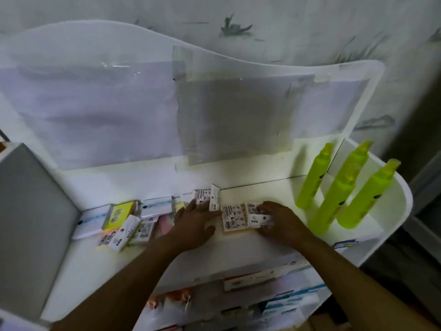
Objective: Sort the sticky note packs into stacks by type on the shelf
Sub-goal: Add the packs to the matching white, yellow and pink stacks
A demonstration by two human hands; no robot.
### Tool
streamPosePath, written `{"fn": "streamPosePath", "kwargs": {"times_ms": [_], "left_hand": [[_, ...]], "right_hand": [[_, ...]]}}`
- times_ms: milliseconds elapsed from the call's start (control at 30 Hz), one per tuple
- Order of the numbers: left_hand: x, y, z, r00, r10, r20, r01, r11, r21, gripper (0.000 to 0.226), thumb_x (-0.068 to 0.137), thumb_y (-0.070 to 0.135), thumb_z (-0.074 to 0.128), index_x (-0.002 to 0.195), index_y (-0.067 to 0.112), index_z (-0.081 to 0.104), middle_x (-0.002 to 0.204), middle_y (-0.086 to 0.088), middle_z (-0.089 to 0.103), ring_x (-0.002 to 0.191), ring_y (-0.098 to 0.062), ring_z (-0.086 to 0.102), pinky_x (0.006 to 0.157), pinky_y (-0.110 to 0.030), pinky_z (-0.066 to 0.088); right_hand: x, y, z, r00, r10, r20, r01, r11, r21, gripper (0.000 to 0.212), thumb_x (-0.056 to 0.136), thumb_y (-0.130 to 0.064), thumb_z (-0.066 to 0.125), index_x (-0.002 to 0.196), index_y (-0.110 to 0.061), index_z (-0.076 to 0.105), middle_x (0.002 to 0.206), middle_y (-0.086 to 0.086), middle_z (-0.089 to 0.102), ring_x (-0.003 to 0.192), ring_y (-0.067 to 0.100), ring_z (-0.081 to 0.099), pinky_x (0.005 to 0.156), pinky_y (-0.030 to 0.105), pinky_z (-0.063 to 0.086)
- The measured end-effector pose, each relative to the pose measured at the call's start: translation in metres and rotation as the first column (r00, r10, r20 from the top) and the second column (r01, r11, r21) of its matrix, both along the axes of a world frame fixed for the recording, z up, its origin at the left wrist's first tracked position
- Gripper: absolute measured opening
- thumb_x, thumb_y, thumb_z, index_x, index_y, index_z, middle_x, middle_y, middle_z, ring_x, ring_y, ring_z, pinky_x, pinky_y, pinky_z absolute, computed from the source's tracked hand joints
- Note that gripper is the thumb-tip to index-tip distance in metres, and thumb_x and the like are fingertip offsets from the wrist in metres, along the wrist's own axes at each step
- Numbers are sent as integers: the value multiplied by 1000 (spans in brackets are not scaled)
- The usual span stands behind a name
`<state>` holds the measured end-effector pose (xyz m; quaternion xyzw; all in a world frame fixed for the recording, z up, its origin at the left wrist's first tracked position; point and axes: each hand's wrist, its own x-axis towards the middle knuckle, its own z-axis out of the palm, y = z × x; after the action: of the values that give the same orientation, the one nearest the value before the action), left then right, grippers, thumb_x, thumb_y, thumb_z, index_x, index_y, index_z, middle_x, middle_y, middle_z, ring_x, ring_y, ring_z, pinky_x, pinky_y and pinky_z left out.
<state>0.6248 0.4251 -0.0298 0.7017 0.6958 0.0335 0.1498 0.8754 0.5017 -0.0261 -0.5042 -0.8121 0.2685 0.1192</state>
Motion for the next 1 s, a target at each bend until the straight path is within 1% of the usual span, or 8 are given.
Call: {"fn": "streamPosePath", "kwargs": {"times_ms": [100, 200, 267, 333, 433, 600, 900, 1000], "left_hand": [[8, 2, -2, 997, -47, -59, 51, 997, 62, 53, 97, 37, 43, 147, 42, 26, 162, 5, 12, 149, -27, -4, 117, -57, 1], [11, 2, -2, 999, -43, -29, 48, 980, 192, 54, 97, 29, 45, 148, 28, 28, 159, 0, 25, 149, -21, 6, 119, -48, 5], [12, 1, 1, 990, -36, 137, -5, 959, 282, 55, 95, 25, 53, 146, 22, 33, 154, -4, 34, 143, -21, 28, 119, -43, 22], [13, -3, 10, 936, -34, 350, -109, 919, 379, 59, 88, 21, 66, 141, 18, 41, 145, -4, 44, 119, -12, 50, 103, -24, 44], [3, -6, 22, 858, -38, 513, -255, 834, 488, 64, 78, 14, 77, 134, 17, 45, 134, 4, 42, 102, 3, 47, 85, 0, 39], [-15, -16, 37, 713, -37, 701, -454, 738, 500, 57, 78, -4, 72, 120, 25, 45, 123, 12, 43, 87, 3, 58, 73, -8, 47], [-51, -83, 72, 498, 2, 867, -508, 811, 290, 57, 89, -11, 53, 108, 41, 66, 111, 19, 66, 92, -17, 60, 82, -41, 52], [-60, -109, 91, 497, 32, 867, -522, 809, 269, 52, 89, -13, 51, 114, 31, 63, 114, 13, 65, 95, -17, 60, 83, -33, 53]], "right_hand": [[3, -3, 0, 998, -46, -37, 47, 998, 37, 60, 68, -16, 83, 125, -14, 62, 133, 7, 59, 119, 22, 57, 100, 22, 40], [2, -8, 9, 981, -138, -133, 146, 988, 53, 43, 72, -19, 79, 114, -15, 69, 108, 4, 71, 97, 18, 66, 80, 24, 49], [0, -10, 18, 963, -190, -189, 210, 973, 92, 20, 76, -24, 75, 96, -18, 73, 81, -2, 69, 79, 15, 65, 64, 25, 45], [-1, -8, 26, 938, -239, -251, 270, 958, 95, 11, 80, -29, 71, 76, -20, 67, 67, -1, 60, 70, 16, 60, 59, 26, 38], [-6, -7, 40, 858, -279, -430, 277, 958, -70, 18, 87, -27, 65, 72, -16, 63, 66, 2, 61, 70, 17, 60, 62, 27, 48], [-29, -20, 68, 690, -285, -666, 6, 922, -388, 25, 94, -23, 58, 112, -6, 64, 101, 15, 72, 90, 28, 71, 73, 44, 61], [-80, -43, 95, 541, -263, -799, -179, 892, -415, 20, 89, -21, 64, 103, -7, 65, 91, 7, 73, 80, 20, 71, 73, 42, 61], [-100, -54, 101, 496, -269, -825, -219, 881, -419, 11, 90, -20, 63, 97, -12, 66, 86, 4, 74, 77, 20, 71, 73, 43, 60]]}}
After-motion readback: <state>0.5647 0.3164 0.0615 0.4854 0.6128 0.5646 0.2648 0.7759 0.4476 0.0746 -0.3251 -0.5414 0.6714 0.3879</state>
